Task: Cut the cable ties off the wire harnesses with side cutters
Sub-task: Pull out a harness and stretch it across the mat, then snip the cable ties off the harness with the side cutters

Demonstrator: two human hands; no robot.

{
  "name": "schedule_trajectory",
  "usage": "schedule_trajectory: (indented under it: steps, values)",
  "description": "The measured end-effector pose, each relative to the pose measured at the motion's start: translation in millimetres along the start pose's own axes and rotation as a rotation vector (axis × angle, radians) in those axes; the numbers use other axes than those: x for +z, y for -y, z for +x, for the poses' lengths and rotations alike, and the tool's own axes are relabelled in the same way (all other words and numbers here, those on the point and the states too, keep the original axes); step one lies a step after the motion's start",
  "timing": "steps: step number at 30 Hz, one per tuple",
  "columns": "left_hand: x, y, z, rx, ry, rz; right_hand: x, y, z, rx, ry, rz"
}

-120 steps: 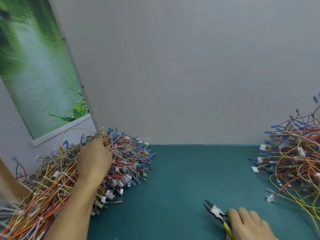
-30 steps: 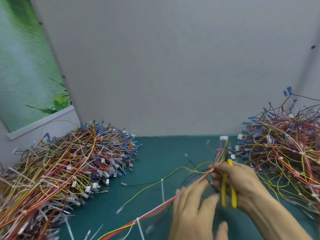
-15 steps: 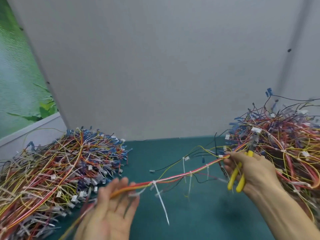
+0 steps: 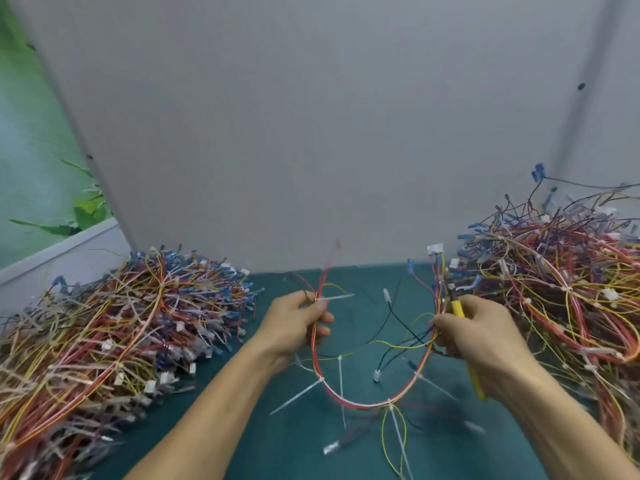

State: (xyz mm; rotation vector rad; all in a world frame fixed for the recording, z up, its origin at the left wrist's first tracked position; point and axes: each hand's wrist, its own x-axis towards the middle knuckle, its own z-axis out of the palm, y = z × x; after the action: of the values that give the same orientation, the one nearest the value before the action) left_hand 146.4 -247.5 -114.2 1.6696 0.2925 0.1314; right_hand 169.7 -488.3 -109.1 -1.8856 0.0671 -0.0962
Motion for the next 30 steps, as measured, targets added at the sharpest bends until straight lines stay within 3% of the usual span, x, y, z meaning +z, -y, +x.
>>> schedule_trajectory:
  steps: [8, 15, 22, 26, 30]
  values:
    - [-25.6, 24.1, -21.8, -0.135, -0.125, -0.214, -13.5, 3.4, -9.1, 0.029, 0.167, -0.219]
    - [-44.0, 25.7, -48.2, -0.125, 0.027, -0.259, -42.4, 16.0, -23.2, 0.161, 0.404, -0.031]
    - [-38.5, 61.1, -57.6, -0.087, -0.056, -0.167, -5.1, -30.1, -37.6, 0.156, 0.256, -0.263]
    - [-40.9, 66.3, -58.3, -0.018, -0.034, -0.143, -1.7, -37.9, -39.6, 0.049, 0.163, -0.287]
    - [-40.0, 75.2, -54.0, 0.028, -0.088, -0.158, 6.8, -41.9, -51.4, -0.101, 0.066, -0.583]
